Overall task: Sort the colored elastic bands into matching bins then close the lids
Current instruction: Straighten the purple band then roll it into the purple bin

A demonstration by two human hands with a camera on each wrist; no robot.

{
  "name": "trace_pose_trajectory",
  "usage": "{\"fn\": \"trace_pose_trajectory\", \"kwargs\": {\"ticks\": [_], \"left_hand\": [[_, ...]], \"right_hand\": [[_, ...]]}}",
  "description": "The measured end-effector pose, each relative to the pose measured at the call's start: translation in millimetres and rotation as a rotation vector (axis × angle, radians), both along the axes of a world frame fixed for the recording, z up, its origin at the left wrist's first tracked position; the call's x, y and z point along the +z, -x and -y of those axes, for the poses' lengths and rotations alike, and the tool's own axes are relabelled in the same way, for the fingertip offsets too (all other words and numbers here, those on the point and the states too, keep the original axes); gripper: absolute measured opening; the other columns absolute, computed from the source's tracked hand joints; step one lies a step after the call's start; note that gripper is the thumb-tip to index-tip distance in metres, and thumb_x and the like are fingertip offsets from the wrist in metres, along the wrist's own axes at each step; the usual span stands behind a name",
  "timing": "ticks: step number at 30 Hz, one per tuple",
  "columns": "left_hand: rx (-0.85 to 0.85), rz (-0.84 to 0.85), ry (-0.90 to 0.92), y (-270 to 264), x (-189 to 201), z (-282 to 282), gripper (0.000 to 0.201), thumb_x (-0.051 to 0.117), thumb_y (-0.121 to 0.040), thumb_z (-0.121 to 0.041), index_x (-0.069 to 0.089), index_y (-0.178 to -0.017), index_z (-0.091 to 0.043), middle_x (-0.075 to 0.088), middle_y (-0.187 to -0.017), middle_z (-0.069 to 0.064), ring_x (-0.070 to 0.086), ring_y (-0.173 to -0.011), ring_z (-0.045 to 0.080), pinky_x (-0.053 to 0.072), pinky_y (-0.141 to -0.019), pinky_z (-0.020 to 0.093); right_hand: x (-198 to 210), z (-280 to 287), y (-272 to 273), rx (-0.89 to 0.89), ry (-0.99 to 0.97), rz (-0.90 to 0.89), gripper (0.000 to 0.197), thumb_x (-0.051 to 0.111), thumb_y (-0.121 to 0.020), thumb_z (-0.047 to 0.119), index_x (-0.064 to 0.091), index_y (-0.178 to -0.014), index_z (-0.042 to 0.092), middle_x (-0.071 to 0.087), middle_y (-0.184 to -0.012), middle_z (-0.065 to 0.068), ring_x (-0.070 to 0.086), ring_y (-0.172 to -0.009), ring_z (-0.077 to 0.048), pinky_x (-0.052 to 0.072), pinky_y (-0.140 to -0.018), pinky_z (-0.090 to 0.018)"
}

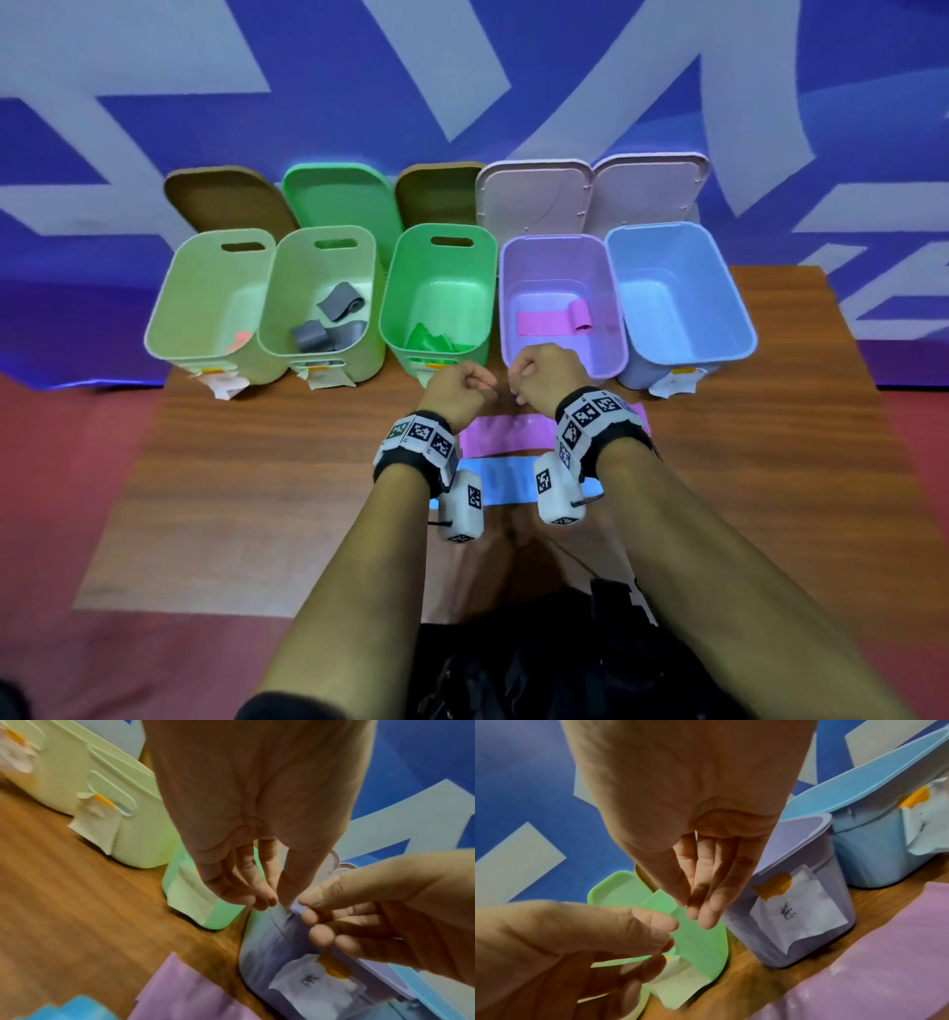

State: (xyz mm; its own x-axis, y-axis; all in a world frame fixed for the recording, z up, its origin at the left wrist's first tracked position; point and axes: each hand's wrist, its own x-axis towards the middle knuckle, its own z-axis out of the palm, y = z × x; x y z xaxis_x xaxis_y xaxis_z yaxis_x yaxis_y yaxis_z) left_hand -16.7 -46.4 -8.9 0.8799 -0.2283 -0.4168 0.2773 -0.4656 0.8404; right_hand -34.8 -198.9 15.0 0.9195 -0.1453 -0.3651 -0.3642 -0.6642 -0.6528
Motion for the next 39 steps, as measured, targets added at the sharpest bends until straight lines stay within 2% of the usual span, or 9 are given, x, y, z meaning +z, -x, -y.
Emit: {"fn": "trace_pose_trajectory", "kwargs": {"ticks": [3, 7, 15, 17, 20, 25, 30, 36, 39], "left_hand": [[0.008, -0.047, -0.007, 4.6, -10.4, -15.3, 0.02, 0.066, -0.077, 0.005, 0.063, -0.079, -0.015, 0.065, -0.076, 0.002, 0.061, -0.077, 0.016, 0.052, -0.083, 0.029], [0.022, -0.068, -0.084, 7.6, -27.7, -32.6, 0.018, 0.062, -0.082, 0.006, 0.063, -0.088, -0.01, 0.061, -0.075, -0.001, 0.056, -0.072, 0.011, 0.046, -0.068, 0.013], [-0.12, -0.175, -0.146, 3.3, -62.9, -50.9, 0.02, 0.054, -0.085, 0.007, 0.063, -0.092, -0.01, 0.064, -0.075, 0.001, 0.058, -0.074, 0.019, 0.045, -0.062, 0.015], [-0.15, -0.179, -0.182, -0.2, -68.4, -53.2, 0.022, 0.053, -0.087, 0.007, 0.066, -0.099, -0.006, 0.068, -0.084, 0.008, 0.058, -0.079, 0.019, 0.044, -0.064, 0.011], [-0.204, -0.133, -0.296, -4.6, -82.4, -57.3, 0.022, 0.059, -0.088, -0.002, 0.072, -0.1, -0.015, 0.073, -0.098, 0.007, 0.065, -0.088, 0.02, 0.051, -0.081, 0.023], [-0.219, -0.112, -0.291, -4.9, -92.4, -59.7, 0.022, 0.063, -0.086, -0.002, 0.072, -0.103, -0.012, 0.072, -0.095, 0.003, 0.066, -0.088, 0.02, 0.051, -0.083, 0.027], [-0.165, -0.2, -0.163, -5.6, -102.4, -55.4, 0.027, 0.056, -0.073, 0.004, 0.064, -0.076, -0.022, 0.067, -0.077, 0.0, 0.063, -0.081, 0.021, 0.052, -0.085, 0.034], [-0.162, -0.208, -0.11, -5.3, -94.4, -52.3, 0.03, 0.051, -0.08, 0.01, 0.06, -0.087, -0.017, 0.072, -0.085, 0.011, 0.067, -0.082, 0.021, 0.053, -0.076, 0.025], [-0.164, -0.187, -0.106, -3.2, -89.6, -51.4, 0.024, 0.053, -0.084, 0.009, 0.06, -0.093, -0.013, 0.069, -0.084, 0.009, 0.063, -0.073, 0.015, 0.047, -0.061, 0.008]], "right_hand": [[-7.0, -17.3, -2.9, 0.069, -0.036, -0.016, 0.018, 0.056, -0.073, 0.013, 0.066, -0.065, 0.026, 0.073, -0.071, 0.004, 0.072, -0.074, -0.022, 0.061, -0.078, -0.041], [-17.5, -34.0, -5.9, 0.138, -0.023, -0.083, 0.017, 0.057, -0.078, 0.011, 0.064, -0.069, 0.024, 0.072, -0.075, 0.002, 0.072, -0.076, -0.022, 0.06, -0.08, -0.04], [-61.1, -54.7, -8.1, 0.132, 0.039, -0.218, 0.017, 0.06, -0.084, 0.009, 0.073, -0.08, 0.02, 0.071, -0.087, 0.004, 0.067, -0.089, -0.019, 0.055, -0.084, -0.029], [-73.1, -59.6, -7.4, 0.112, 0.041, -0.268, 0.017, 0.06, -0.083, 0.011, 0.07, -0.075, 0.023, 0.073, -0.091, 0.002, 0.067, -0.088, -0.02, 0.054, -0.081, -0.027], [-89.6, -65.9, -3.8, 0.079, 0.022, -0.334, 0.017, 0.061, -0.083, 0.014, 0.064, -0.069, 0.022, 0.073, -0.085, -0.001, 0.068, -0.085, -0.024, 0.055, -0.077, -0.029], [-105.2, -70.8, 1.8, 0.019, 0.02, -0.345, 0.021, 0.058, -0.089, 0.021, 0.074, -0.079, 0.012, 0.074, -0.084, -0.003, 0.066, -0.084, -0.028, 0.052, -0.075, -0.029], [-111.1, -73.3, 2.5, 0.012, 0.015, -0.361, 0.018, 0.068, -0.086, 0.025, 0.073, -0.079, 0.009, 0.073, -0.084, -0.014, 0.067, -0.087, -0.034, 0.056, -0.078, -0.037], [-109.3, -73.7, 3.8, -0.003, 0.033, -0.361, 0.02, 0.069, -0.08, 0.01, 0.06, -0.068, 0.024, 0.072, -0.088, -0.003, 0.066, -0.085, -0.024, 0.055, -0.077, -0.032], [-106.6, -74.1, 5.8, -0.021, 0.001, -0.359, 0.019, 0.069, -0.078, 0.008, 0.061, -0.069, 0.023, 0.071, -0.085, 0.0, 0.067, -0.083, -0.023, 0.057, -0.075, -0.031]]}}
